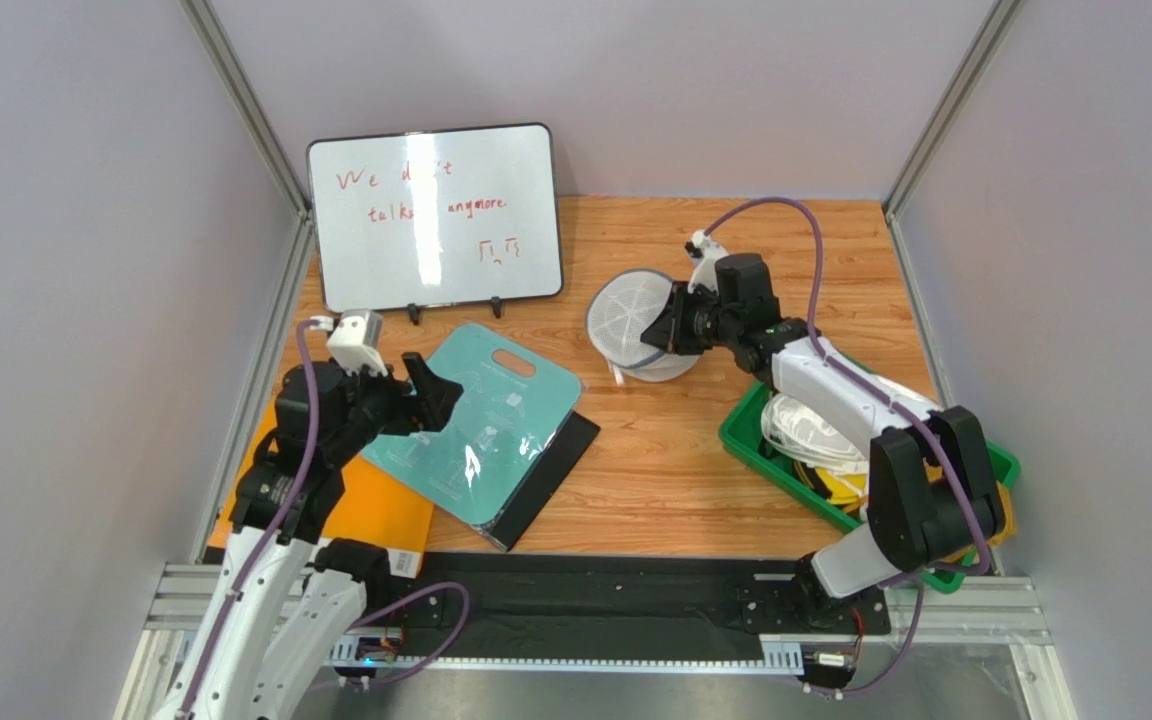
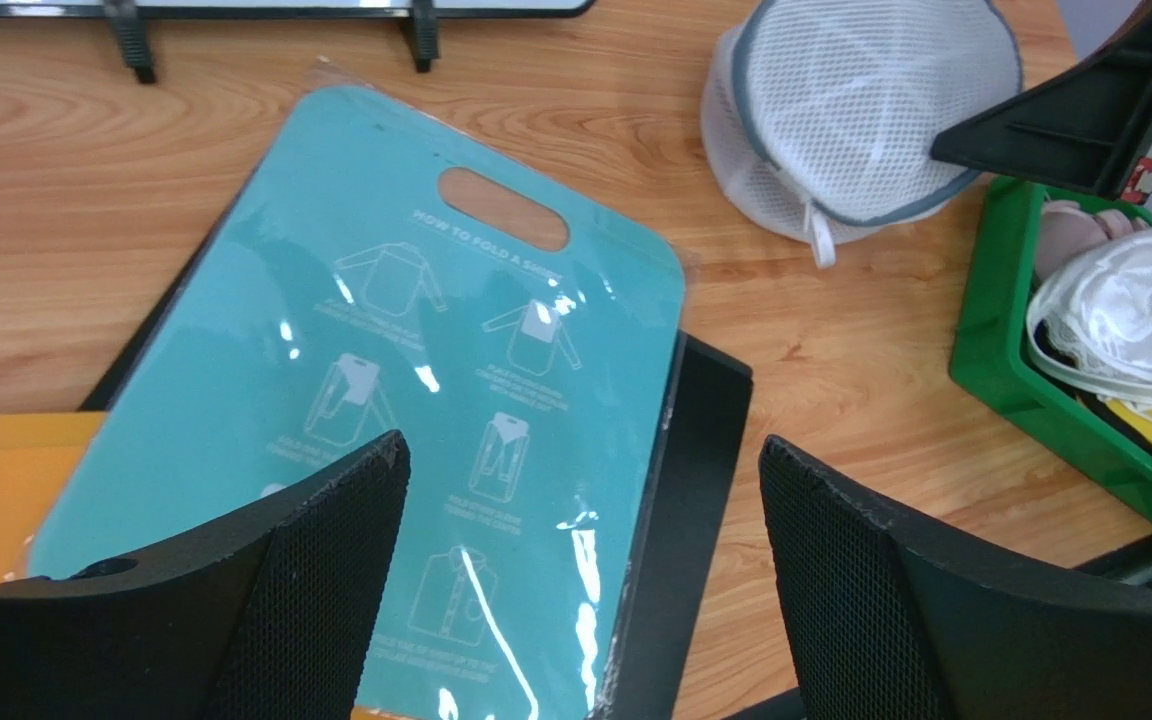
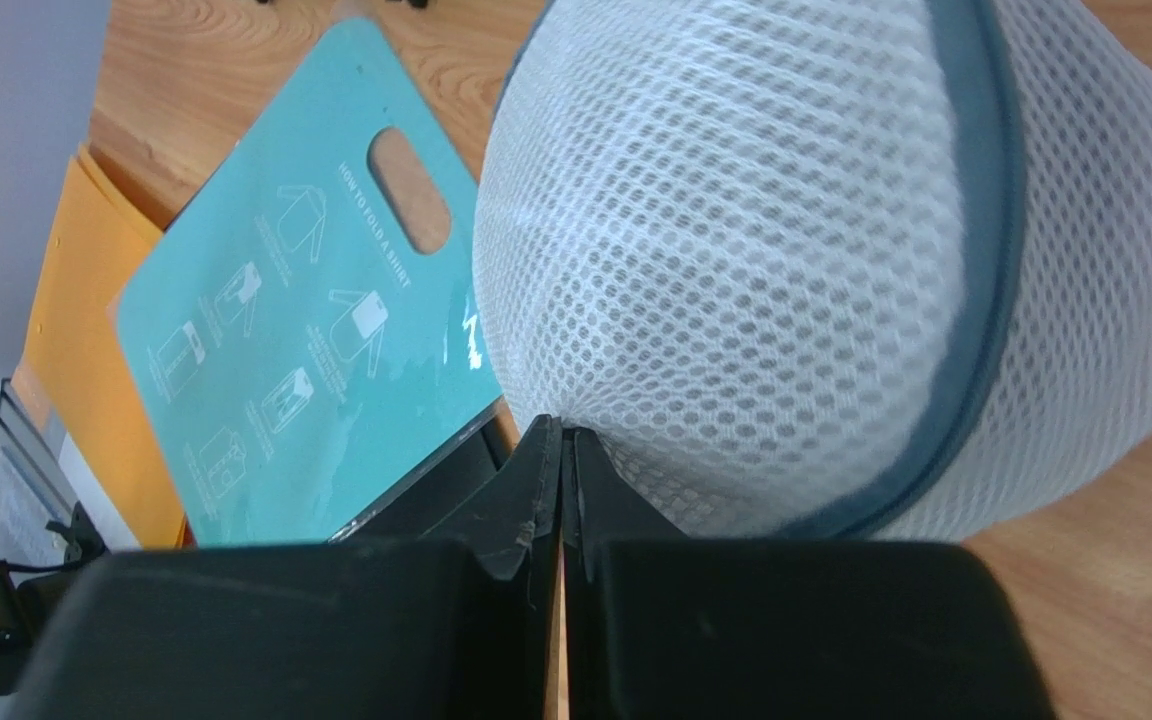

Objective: Unzip the laundry bag and remove the bra
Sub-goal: Move the laundry bag to the center of the board, then unzip the laundry bag at the center of the board.

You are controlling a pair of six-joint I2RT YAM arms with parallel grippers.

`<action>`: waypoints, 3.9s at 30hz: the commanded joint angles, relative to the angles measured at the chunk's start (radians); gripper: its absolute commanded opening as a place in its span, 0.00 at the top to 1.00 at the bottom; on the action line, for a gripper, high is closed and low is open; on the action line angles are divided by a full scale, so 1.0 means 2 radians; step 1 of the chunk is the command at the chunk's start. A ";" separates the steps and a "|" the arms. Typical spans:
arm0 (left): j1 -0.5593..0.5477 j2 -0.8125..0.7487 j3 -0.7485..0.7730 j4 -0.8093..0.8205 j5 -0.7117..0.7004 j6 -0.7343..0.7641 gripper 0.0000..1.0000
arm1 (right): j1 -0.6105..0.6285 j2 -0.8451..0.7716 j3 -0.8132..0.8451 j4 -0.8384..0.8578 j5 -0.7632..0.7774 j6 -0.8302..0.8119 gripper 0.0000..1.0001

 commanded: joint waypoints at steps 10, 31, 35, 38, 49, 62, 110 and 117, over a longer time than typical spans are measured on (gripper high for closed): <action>-0.120 0.092 -0.114 0.269 0.041 -0.145 0.09 | 0.088 -0.144 -0.124 0.045 -0.035 0.074 1.00; -0.243 0.342 -0.112 0.514 0.018 -0.232 0.17 | 0.091 -0.272 -0.229 0.033 -0.056 0.115 1.00; -0.243 0.381 -0.109 0.553 0.026 -0.246 0.22 | 0.090 -0.286 -0.228 0.020 -0.052 0.113 1.00; -0.243 0.409 -0.108 0.571 0.025 -0.249 0.24 | 0.091 -0.300 -0.224 0.008 -0.050 0.114 1.00; -0.243 0.493 -0.108 0.689 0.047 -0.292 0.30 | 0.086 -0.252 -0.211 0.004 -0.017 0.088 1.00; -0.242 0.516 -0.102 0.714 0.050 -0.286 0.52 | 0.046 -0.207 -0.206 0.014 0.041 0.091 1.00; -0.318 0.341 0.040 0.264 -0.107 -0.375 1.00 | 0.355 -0.200 -0.131 -0.069 0.396 0.045 0.31; -0.318 0.328 0.038 0.255 -0.108 -0.375 1.00 | 0.368 -0.164 -0.122 -0.053 0.458 -0.005 0.27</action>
